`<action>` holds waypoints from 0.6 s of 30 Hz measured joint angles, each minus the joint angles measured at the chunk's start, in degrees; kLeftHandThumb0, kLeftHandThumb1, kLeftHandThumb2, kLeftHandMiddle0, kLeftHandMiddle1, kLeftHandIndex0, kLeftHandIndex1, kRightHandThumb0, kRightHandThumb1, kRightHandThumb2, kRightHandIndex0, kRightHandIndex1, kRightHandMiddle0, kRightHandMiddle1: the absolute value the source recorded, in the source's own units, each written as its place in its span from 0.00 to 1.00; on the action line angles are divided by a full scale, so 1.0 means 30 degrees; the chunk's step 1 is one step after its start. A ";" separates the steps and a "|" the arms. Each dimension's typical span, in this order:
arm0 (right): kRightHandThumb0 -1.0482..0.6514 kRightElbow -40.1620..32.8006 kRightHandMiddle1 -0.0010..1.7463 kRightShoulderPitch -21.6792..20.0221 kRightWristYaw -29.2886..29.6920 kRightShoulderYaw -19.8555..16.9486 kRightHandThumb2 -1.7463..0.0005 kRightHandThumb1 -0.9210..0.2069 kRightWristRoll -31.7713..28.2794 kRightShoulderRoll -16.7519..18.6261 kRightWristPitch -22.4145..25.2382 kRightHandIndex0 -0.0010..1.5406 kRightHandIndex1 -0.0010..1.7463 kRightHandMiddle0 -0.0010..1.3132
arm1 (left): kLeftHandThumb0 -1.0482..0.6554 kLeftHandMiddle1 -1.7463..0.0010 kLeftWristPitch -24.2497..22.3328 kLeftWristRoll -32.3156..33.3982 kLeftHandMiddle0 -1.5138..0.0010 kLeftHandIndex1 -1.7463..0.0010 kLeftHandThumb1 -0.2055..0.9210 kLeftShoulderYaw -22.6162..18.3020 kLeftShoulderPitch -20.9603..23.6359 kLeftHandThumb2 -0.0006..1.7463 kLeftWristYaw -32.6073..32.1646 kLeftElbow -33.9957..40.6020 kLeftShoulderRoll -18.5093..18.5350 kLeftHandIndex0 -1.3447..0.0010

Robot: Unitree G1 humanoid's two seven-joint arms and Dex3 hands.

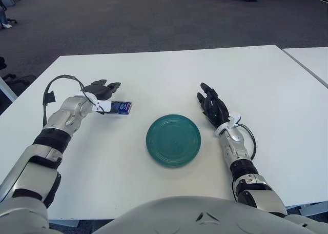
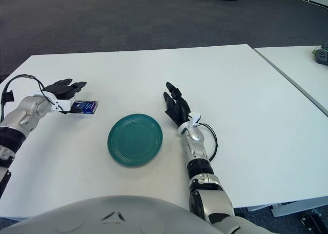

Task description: Put the gum into the plate.

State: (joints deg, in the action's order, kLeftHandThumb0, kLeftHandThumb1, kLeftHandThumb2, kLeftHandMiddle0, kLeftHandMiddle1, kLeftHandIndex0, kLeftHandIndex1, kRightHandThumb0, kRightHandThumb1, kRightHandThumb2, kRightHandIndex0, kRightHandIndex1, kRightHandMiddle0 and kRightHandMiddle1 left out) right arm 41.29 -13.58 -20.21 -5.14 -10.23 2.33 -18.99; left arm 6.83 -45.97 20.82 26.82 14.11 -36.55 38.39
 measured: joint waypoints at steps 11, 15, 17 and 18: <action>0.18 -0.0008 0.14 0.0001 0.0025 0.0140 0.57 0.00 0.0055 -0.0032 -0.0001 0.08 0.00 0.00 | 0.00 1.00 0.0333 0.0008 1.00 1.00 1.00 0.0913 0.0778 0.24 -0.1037 -0.2587 -0.0729 1.00; 0.18 -0.0009 0.15 0.0003 0.0039 0.0219 0.56 0.00 0.0083 -0.0079 -0.0003 0.08 0.00 0.00 | 0.00 1.00 0.0486 -0.0026 1.00 1.00 1.00 0.1333 0.1095 0.24 -0.1423 -0.3366 -0.0882 1.00; 0.18 -0.0009 0.15 0.0003 0.0056 0.0242 0.56 0.00 0.0086 -0.0095 -0.0004 0.08 0.00 0.00 | 0.00 1.00 0.0521 -0.0033 1.00 1.00 1.00 0.1505 0.1235 0.24 -0.1589 -0.3707 -0.1009 1.00; 0.18 -0.0009 0.15 0.0003 0.0056 0.0246 0.56 0.00 0.0086 -0.0095 -0.0004 0.08 0.00 0.00 | 0.00 1.00 0.0521 -0.0033 1.00 1.00 1.00 0.1577 0.1291 0.24 -0.1638 -0.3854 -0.1078 1.00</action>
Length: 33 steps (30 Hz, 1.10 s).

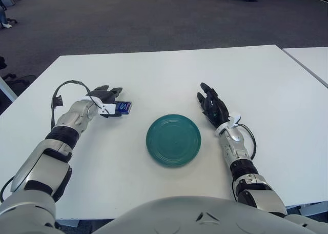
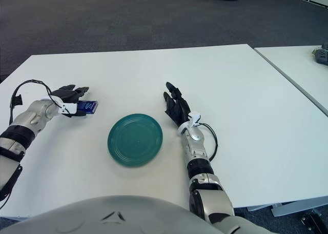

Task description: Put the gum into the plate.

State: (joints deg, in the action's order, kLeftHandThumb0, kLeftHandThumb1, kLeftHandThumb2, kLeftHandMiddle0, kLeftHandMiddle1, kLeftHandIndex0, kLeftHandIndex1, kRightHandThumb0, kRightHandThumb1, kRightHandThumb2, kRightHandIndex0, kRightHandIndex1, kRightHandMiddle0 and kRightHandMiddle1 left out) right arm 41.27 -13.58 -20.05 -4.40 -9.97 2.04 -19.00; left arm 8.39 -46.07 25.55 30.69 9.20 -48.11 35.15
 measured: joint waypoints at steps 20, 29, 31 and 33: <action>0.18 -0.0003 0.13 0.0001 0.0001 -0.0181 0.58 0.00 -0.0053 0.0130 0.0001 0.07 0.00 0.00 | 0.00 1.00 0.0690 0.0031 1.00 0.98 1.00 0.1414 0.0874 0.23 -0.0330 -0.2497 -0.1021 0.96; 0.18 -0.0005 0.12 0.0004 0.0049 -0.0174 0.59 0.00 -0.0035 0.0065 0.0001 0.07 0.00 0.00 | 0.00 0.99 0.1229 0.0327 0.95 0.76 1.00 0.1524 0.1063 0.20 -0.0792 -0.3411 -0.1217 0.98; 0.17 -0.0005 0.12 0.0006 0.0054 -0.0182 0.59 0.00 -0.0041 0.0072 0.0001 0.07 0.00 0.00 | 0.00 0.93 0.1374 0.0436 0.90 0.51 1.00 0.1527 0.1101 0.18 -0.0836 -0.3558 -0.1255 0.99; 0.17 -0.0004 0.12 0.0005 0.0054 -0.0207 0.60 0.00 -0.0057 0.0081 0.0002 0.07 0.00 0.00 | 0.06 0.52 0.1475 0.0551 0.92 0.24 0.96 0.1532 0.1152 0.15 -0.0860 -0.3736 -0.1311 0.98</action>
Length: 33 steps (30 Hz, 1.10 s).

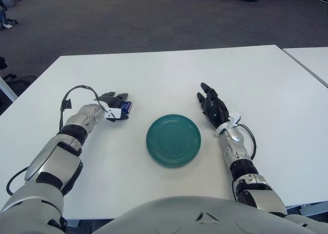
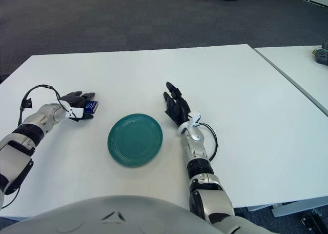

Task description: Put the gum into the plate.

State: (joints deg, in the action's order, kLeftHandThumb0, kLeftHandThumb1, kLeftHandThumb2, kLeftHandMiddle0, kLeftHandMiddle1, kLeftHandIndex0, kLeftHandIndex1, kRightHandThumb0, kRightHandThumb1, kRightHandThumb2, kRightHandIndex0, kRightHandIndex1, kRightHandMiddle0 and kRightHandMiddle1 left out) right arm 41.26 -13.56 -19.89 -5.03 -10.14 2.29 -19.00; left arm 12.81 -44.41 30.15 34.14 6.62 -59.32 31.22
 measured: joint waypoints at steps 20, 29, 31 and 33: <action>0.15 -0.0006 0.12 -0.0018 0.0199 0.0097 0.60 0.00 0.0030 -0.0127 0.0064 0.06 0.00 0.00 | 0.90 0.00 0.1661 0.2918 0.56 0.00 0.40 -0.1383 0.0890 0.80 -0.3109 -0.3502 -0.1449 0.39; 0.14 0.0141 0.12 -0.0147 0.0210 -0.0046 0.62 0.00 -0.0040 -0.0109 0.0153 0.07 0.00 0.00 | 0.91 0.00 0.2185 0.3370 0.56 0.00 0.39 -0.1448 0.0850 0.80 -0.3079 -0.3554 -0.1275 0.39; 0.14 0.0205 0.13 -0.0194 0.0209 -0.0079 0.62 0.00 -0.0051 -0.0110 0.0158 0.07 0.00 0.00 | 0.91 0.00 0.2321 0.3486 0.56 0.00 0.39 -0.1499 0.0849 0.81 -0.2938 -0.3561 -0.1190 0.39; 0.14 0.0263 0.13 -0.0244 0.0209 -0.0121 0.62 0.00 -0.0060 -0.0111 0.0159 0.07 0.00 0.00 | 0.91 0.00 0.2429 0.3597 0.56 0.00 0.39 -0.1580 0.0858 0.81 -0.2730 -0.3561 -0.1091 0.39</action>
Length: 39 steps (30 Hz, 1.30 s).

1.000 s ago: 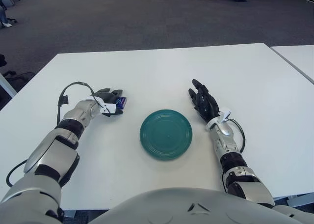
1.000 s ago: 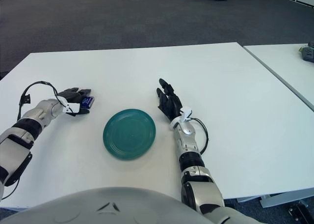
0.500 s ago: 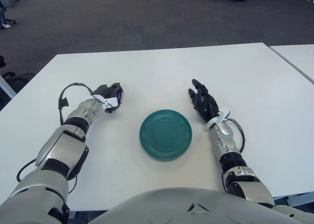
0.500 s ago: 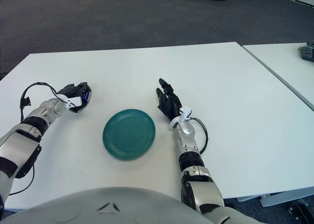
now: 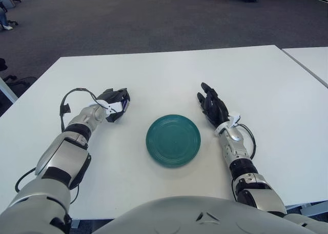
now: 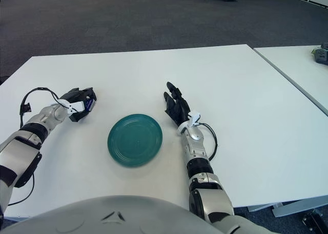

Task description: Put the gum into the plate.

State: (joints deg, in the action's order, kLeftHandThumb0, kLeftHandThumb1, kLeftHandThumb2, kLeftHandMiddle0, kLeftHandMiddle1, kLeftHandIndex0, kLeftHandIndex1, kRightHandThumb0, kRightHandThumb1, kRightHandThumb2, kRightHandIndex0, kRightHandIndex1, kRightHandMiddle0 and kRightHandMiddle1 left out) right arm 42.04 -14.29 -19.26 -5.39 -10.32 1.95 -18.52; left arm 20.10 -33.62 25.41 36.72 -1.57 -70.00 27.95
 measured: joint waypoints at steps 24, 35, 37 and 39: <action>0.15 -0.0027 0.12 -0.0251 0.0003 -0.0152 0.60 0.00 -0.0005 -0.0111 -0.0031 0.06 0.00 0.00 | 0.89 0.00 0.0457 0.2864 0.61 0.00 0.48 -0.3819 -0.0866 0.74 0.6145 1.0153 0.5394 0.45; 0.16 0.0027 0.12 -0.0228 -0.0054 0.0001 0.60 0.00 0.0046 -0.0107 -0.0024 0.06 0.00 0.00 | 0.88 0.00 -0.1860 0.3393 0.62 0.00 0.49 -0.5280 -0.3378 0.73 0.7443 1.9271 0.5732 0.43; 0.16 0.0049 0.12 -0.0222 -0.0054 0.0050 0.60 0.00 0.0057 -0.0108 -0.0024 0.06 0.00 0.00 | 0.88 0.00 -0.2470 0.3391 0.61 0.00 0.48 -0.5267 -0.4004 0.74 0.7564 2.0607 0.5307 0.42; 0.16 0.0060 0.12 -0.0205 -0.0051 0.0081 0.60 0.00 0.0068 -0.0108 -0.0024 0.06 0.00 0.00 | 0.89 0.00 -0.2961 0.3375 0.61 0.00 0.47 -0.5152 -0.4488 0.74 0.7760 2.1527 0.4861 0.41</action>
State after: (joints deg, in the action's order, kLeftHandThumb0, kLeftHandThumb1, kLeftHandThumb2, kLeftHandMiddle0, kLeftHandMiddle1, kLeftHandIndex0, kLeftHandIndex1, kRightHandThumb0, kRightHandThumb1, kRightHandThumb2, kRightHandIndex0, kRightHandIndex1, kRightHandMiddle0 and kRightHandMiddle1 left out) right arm 42.22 -14.91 -19.41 -5.15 -10.12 1.63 -18.59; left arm 11.22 -23.50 9.95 23.25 21.71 -5.42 42.53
